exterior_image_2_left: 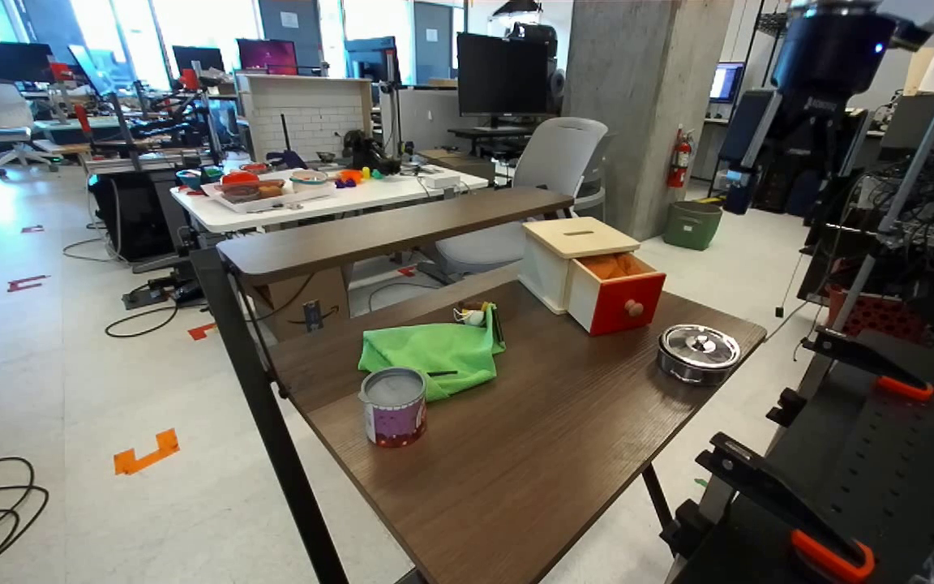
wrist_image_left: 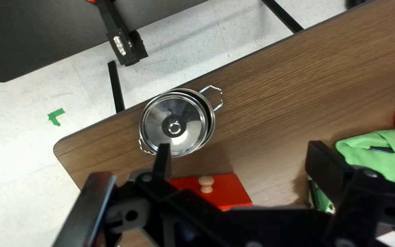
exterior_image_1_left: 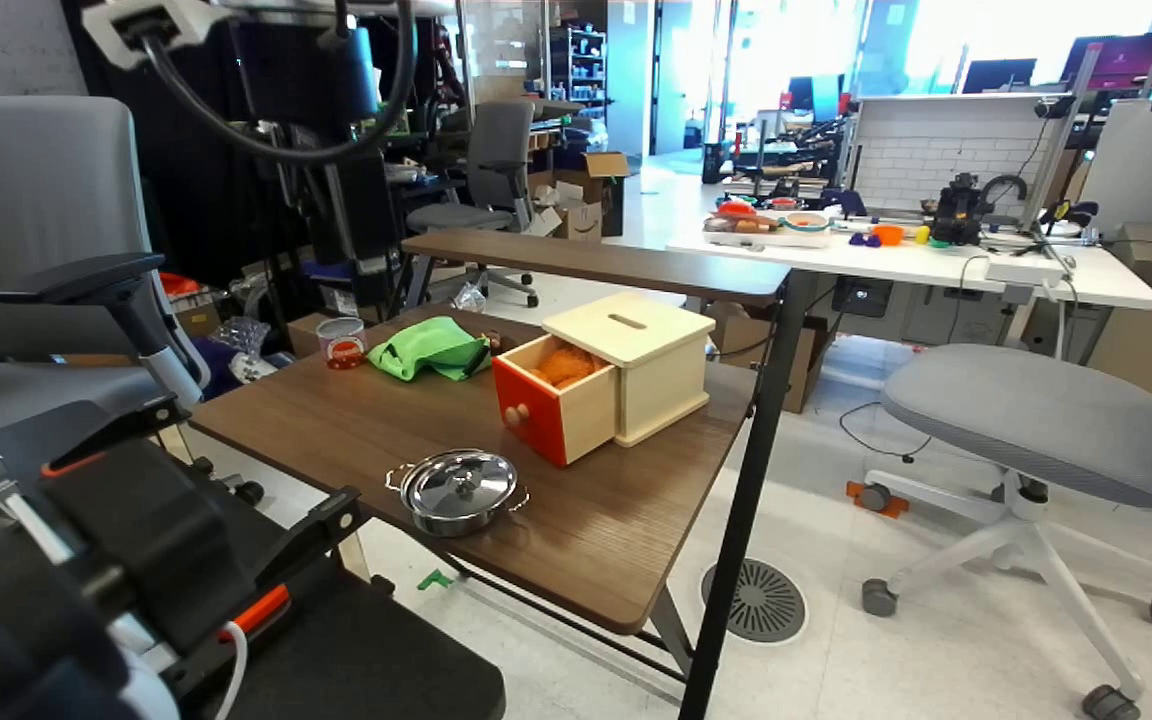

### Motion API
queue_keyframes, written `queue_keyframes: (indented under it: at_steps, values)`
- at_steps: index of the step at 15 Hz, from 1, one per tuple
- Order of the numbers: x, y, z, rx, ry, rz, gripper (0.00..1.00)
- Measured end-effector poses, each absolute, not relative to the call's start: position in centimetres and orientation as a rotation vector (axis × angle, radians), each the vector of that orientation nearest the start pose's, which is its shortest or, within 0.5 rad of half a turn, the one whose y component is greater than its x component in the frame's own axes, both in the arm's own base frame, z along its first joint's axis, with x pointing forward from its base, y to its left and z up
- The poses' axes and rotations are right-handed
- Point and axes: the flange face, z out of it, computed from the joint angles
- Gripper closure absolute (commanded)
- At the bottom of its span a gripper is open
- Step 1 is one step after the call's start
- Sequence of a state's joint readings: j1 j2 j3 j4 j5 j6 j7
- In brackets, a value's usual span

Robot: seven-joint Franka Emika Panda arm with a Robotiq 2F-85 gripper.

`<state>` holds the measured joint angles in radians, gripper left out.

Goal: Uncover the pot and put the lid on the table

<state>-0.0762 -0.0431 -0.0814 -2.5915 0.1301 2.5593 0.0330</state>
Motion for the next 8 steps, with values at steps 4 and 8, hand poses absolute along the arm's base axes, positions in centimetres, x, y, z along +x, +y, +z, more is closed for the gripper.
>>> queue_keyframes:
  at_steps: [4,8]
  values:
    - [44.2,-10.1,23.3,-3.073,0.489,0.028,0.0]
    - [45.2,-12.5,20.0,-3.119,0.485,0.085,0.0]
